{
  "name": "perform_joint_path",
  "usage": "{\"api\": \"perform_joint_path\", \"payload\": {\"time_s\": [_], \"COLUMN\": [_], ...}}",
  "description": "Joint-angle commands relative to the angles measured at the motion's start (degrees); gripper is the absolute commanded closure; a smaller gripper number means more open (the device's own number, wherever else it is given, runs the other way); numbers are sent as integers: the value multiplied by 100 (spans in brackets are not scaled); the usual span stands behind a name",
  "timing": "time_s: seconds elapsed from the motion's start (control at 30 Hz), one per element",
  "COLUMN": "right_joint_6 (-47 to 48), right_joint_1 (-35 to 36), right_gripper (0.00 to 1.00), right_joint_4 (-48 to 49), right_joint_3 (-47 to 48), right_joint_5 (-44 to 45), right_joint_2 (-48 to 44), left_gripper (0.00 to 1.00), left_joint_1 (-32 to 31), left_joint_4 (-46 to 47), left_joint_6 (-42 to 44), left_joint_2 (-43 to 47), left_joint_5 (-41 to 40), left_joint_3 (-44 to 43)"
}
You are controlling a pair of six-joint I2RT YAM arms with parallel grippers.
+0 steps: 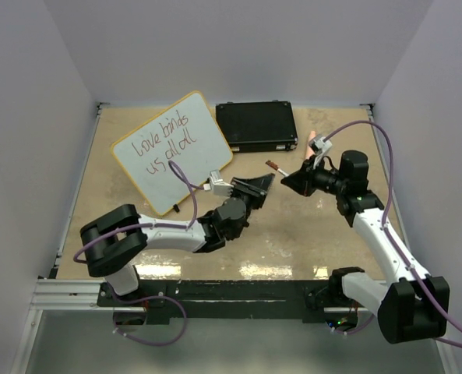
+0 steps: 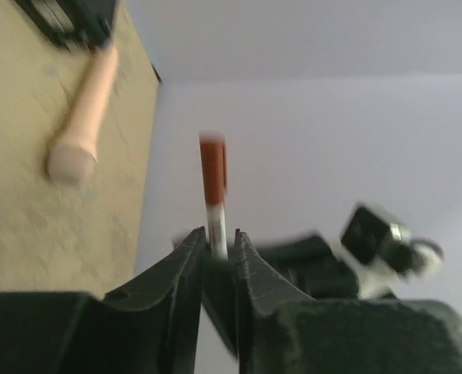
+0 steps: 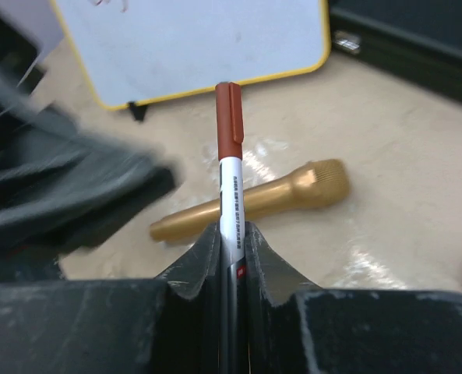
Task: Write a sentence on the whiteboard
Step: Insert the whiteboard marker without the cap into the pen cap, then put down the whiteboard marker at the center of the board.
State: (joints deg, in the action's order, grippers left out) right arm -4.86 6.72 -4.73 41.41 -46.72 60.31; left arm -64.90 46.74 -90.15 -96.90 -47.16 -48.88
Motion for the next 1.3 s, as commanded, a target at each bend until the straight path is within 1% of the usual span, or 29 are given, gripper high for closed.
{"api": "perform_joint_path", "payload": {"time_s": [0.0, 0.03, 0.07, 0.17, 0.27, 0.3, 0.37, 0.4, 0.43, 0.47, 0.5, 0.53, 0.57, 0.6, 0.63, 0.67, 0.7, 0.73, 0.77, 0.8, 0.83, 0.93, 0.97, 1.0, 1.03, 1.07, 1.17, 1.23, 1.27], "right_joint_6": [82, 82, 91, 152, 363, 442, 915, 1126, 1720, 2047, 2425, 3220, 3524, 3841, 4714, 5071, 5379, 6087, 6363, 6566, 6838, 6973, 6894, 6772, 6449, 6341, 5901, 5752, 5673], "right_joint_1": [-171, -180, -189, -233, -250, -259, -277, -285, -294, -294, -294, -294, -294, -285, -294, -294, -294, -285, -294, -294, -294, -294, -294, -277, -277, -277, -242, -119, -31], "right_gripper": [100, 100, 100, 100, 100, 100, 100, 100, 100, 100, 100, 100, 100, 100, 100, 100, 100, 100, 100, 100, 100, 100, 100, 99, 99, 95, 88, 84, 81], "right_joint_4": [807, 807, 790, 746, 632, 527, 334, 54, -140, -333, -849, -1167, -1649, -1941, -2274, -2843, -3084, -3330, -3707, -3789, -3833, -3773, -3537, -3378, -3202, -2957, -2499, -2393, -2235], "right_joint_3": [96, 96, 96, 104, 131, 165, 218, 297, 359, 420, 569, 657, 728, 859, 938, 1009, 1097, 1124, 1133, 1107, 1071, 948, 905, 843, 817, 799, 746, 755, 755], "right_joint_5": [867, 797, 761, 647, 533, 489, 401, 244, 155, 41, -177, -214, -241, -293, -320, -312, -320, -285, -276, -268, -250, -92, 91, 241, 364, 635, 988, 1243, 1322], "right_joint_2": [33, 16, 7, -20, -37, -29, -37, -37, -37, -29, 15, 50, 94, 216, 296, 392, 550, 647, 727, 780, 867, 929, 964, 999, 1061, 1235, 1674, 1922, 2105], "left_gripper": [68, 64, 58, 50, 45, 44, 41, 41, 40, 38, 38, 38, 34, 32, 32, 31, 31, 30, 28, 26, 25, 15, 8, 6, 4, 2, 0, 0, 0], "left_joint_1": [-770, -743, -734, -673, -620, -559, -445, -288, -199, -111, 133, 214, 302, 477, 574, 654, 759, 795, 821, 830, 839, 865, 865, 874, 892, 900, 944, 1041, 1207], "left_joint_4": [985, 1012, 1047, 1231, 1644, 1724, 1724, 1637, 1541, 1418, 1025, 769, 514, 33, -259, -540, -1074, -1366, -1648, -2103, -2316, -2968, -3091, -3310, -3416, -3496, -3909, -4137, -4251], "left_joint_6": [208, 208, 208, 243, 375, 488, 690, 970, 1121, 1331, 1812, 2060, 2359, 2962, 3238, 3806, 4064, 4293, 4704, 4891, 5058, 5595, 5787, 5885, 5990, 6226, 6613, 6755, 6843], "left_joint_2": [707, 743, 778, 892, 1155, 1391, 1691, 2040, 2226, 2428, 2831, 3052, 3246, 3613, 3782, 3949, 4221, 4363, 4495, 4731, 4846, 5286, 5391, 5549, 5603, 5638, 5595, 5411, 5332], "left_joint_5": [1718, 1745, 1832, 2008, 2096, 2131, 2332, 2438, 2552, 2841, 3000, 3150, 3421, 3598, 3756, 3984, 4091, 4118, 4066, 4030, 3969, 3644, 3461, 3381, 3301, 3222, 2985, 2914, 2966], "left_joint_3": [501, 581, 643, 976, 1512, 1809, 2266, 2408, 2532, 2707, 2770, 2805, 2840, 2832, 2823, 2762, 2735, 2700, 2639, 2621, 2612, 2603, 2586, 2568, 2551, 2472, 2191, 2015, 1840]}}
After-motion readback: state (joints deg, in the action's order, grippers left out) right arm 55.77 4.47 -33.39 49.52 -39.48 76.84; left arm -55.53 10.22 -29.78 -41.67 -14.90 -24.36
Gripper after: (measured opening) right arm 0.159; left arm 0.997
